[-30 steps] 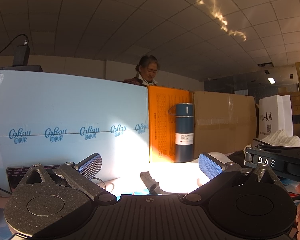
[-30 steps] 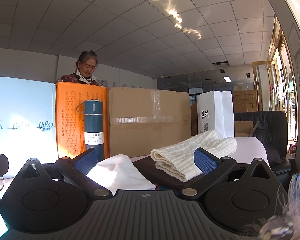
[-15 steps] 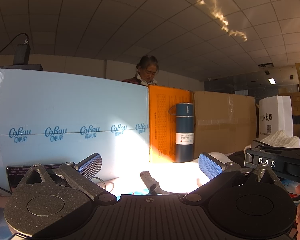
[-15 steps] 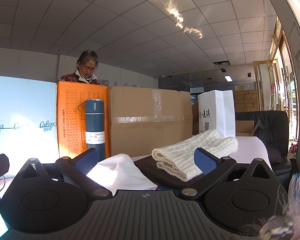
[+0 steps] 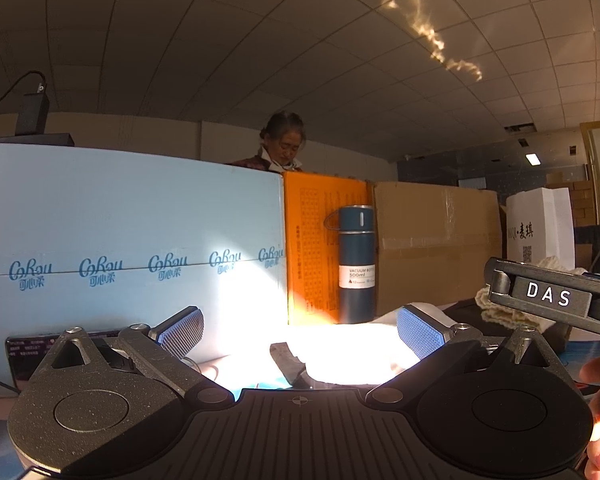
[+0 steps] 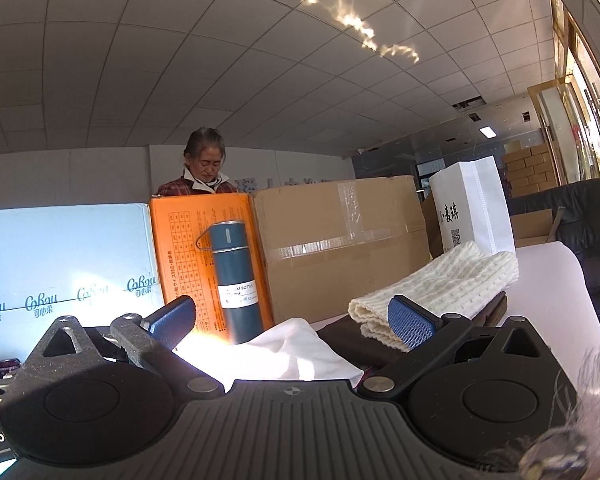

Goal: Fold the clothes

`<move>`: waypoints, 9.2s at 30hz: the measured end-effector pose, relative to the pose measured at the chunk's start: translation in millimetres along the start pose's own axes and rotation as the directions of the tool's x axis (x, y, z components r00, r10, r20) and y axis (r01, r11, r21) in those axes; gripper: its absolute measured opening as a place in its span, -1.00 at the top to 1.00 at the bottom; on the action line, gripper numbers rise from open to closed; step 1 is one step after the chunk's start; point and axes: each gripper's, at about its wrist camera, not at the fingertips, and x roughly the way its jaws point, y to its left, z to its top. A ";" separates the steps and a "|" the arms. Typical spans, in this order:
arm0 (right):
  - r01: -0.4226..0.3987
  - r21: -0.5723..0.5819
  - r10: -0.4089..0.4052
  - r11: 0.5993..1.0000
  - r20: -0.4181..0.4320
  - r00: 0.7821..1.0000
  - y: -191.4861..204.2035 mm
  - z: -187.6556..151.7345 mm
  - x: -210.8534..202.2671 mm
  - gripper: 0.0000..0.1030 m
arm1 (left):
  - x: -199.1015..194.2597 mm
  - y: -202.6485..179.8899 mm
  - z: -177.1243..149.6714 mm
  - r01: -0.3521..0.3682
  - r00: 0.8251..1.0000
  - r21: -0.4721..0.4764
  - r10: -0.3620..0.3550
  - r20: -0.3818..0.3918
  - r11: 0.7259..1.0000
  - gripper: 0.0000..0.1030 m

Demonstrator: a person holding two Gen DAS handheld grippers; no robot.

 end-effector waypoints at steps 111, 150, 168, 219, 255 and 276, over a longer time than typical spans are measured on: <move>-0.513 0.678 0.823 0.526 -0.256 0.506 -5.2 -7.2 14.2 0.70 | -151.1 97.3 -0.7 -0.211 0.966 -0.402 0.126 -0.227 0.891 0.65; -0.303 0.632 0.653 0.713 -0.441 0.616 -19.2 -25.6 58.5 0.68 | -125.2 169.2 15.9 -0.472 0.852 -0.152 0.406 -0.330 0.868 0.71; -0.315 0.510 0.567 0.801 -0.475 0.673 -2.6 -22.2 50.4 0.42 | -211.2 248.4 -26.7 -0.737 0.675 -0.369 0.579 -0.459 0.567 0.15; -0.885 -0.034 0.756 0.465 -0.504 0.417 38.1 5.9 -30.5 0.57 | -149.9 117.7 13.9 -0.022 0.910 0.279 0.135 -0.393 0.960 0.28; -0.801 0.263 0.822 0.537 -0.374 0.429 -85.5 7.5 -66.0 -0.40 | -285.8 89.8 -1.8 0.085 0.933 -0.072 -0.105 -0.344 0.994 0.04; -0.472 0.346 0.585 0.810 -0.525 0.618 -85.6 -6.9 -34.2 0.66 | -287.6 150.3 -5.8 -0.558 0.737 -0.010 0.490 -0.466 0.830 0.95</move>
